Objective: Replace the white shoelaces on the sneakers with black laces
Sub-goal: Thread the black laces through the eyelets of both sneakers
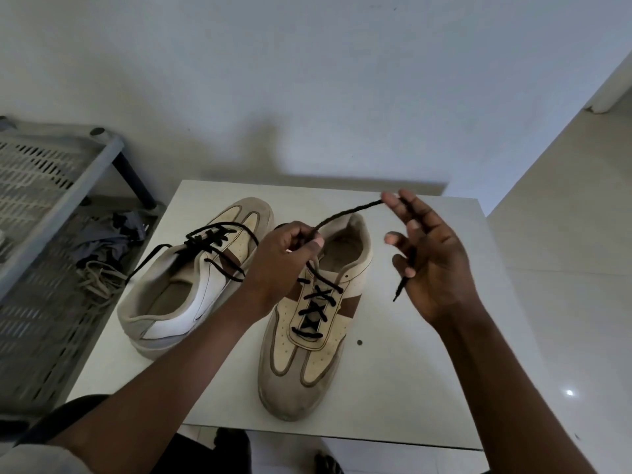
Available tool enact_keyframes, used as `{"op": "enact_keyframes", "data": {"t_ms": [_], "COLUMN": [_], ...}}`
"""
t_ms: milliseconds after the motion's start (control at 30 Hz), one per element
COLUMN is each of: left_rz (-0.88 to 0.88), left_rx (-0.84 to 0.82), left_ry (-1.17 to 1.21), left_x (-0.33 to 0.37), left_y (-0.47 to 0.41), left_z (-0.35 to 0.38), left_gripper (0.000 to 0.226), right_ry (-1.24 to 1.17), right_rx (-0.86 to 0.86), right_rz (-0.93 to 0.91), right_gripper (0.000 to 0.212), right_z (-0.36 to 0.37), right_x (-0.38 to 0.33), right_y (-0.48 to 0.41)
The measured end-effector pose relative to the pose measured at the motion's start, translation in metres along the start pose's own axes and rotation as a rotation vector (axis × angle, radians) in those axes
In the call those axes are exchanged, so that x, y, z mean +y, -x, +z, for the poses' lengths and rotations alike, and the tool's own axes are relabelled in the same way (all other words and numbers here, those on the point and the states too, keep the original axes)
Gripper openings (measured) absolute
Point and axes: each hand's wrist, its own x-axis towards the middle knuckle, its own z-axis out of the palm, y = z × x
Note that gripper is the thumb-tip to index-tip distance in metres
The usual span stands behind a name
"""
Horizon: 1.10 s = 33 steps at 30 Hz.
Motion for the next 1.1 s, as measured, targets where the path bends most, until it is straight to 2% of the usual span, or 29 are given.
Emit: {"op": "enact_keyframes", "data": {"t_ms": [100, 133, 200, 267, 300, 367, 433, 500, 600, 733, 800, 900, 1000, 1100], "left_rz": [0.006, 0.008, 0.059, 0.181, 0.255, 0.412, 0.555, 0.586, 0.606, 0.475, 0.352, 0.219, 0.116, 0.043], "left_rx": [-0.079, -0.098, -0.1, -0.055, -0.049, -0.054, -0.076, -0.087, -0.031, -0.053, -0.048, -0.01, -0.133, -0.338], "left_ry": [0.059, 0.102, 0.095, -0.059, -0.145, -0.332, -0.483, -0.473, -0.441, -0.291, -0.163, -0.002, 0.136, 0.145], "left_x": [0.001, 0.001, -0.002, -0.005, -0.005, -0.007, -0.009, -0.009, -0.005, -0.002, -0.001, 0.004, 0.006, 0.005], "left_y": [0.001, 0.001, 0.002, 0.002, 0.002, 0.003, 0.001, 0.0, -0.001, -0.001, -0.001, 0.0, 0.001, 0.004], "left_z": [0.0, 0.001, 0.001, 0.001, 0.001, 0.002, 0.003, 0.003, 0.0, -0.004, -0.005, -0.009, -0.01, -0.006], "left_gripper": [0.007, 0.018, 0.055, 0.084, 0.09, 0.084, 0.063, 0.046, 0.035, 0.029, 0.017, 0.019, 0.022, 0.021], "right_ry": [0.11, 0.17, 0.35, 0.499, 0.533, 0.571, 0.582, 0.598, 0.591, 0.523, 0.474, 0.407, 0.059, -0.346], "right_rx": [-0.141, -0.189, -0.249, -0.221, -0.191, -0.165, -0.178, -0.188, -0.186, -0.158, -0.076, 0.089, 0.177, 0.094], "right_rz": [0.07, 0.097, 0.128, 0.132, 0.127, 0.107, 0.084, 0.046, -0.007, -0.038, -0.063, -0.095, -0.083, -0.066], "right_gripper": [0.039, 0.037, 0.031, 0.027, 0.026, 0.026, 0.024, 0.023, 0.022, 0.021, 0.018, 0.012, 0.011, 0.012], "right_z": [0.014, 0.017, 0.022, 0.024, 0.025, 0.026, 0.028, 0.029, 0.029, 0.03, 0.027, 0.016, 0.013, 0.02], "right_x": [0.009, 0.012, 0.017, 0.021, 0.022, 0.023, 0.024, 0.024, 0.022, 0.018, 0.015, 0.008, 0.001, 0.001], "right_y": [0.003, 0.004, 0.008, 0.009, 0.008, 0.007, 0.007, 0.008, 0.009, 0.009, 0.007, 0.003, 0.0, 0.001]}}
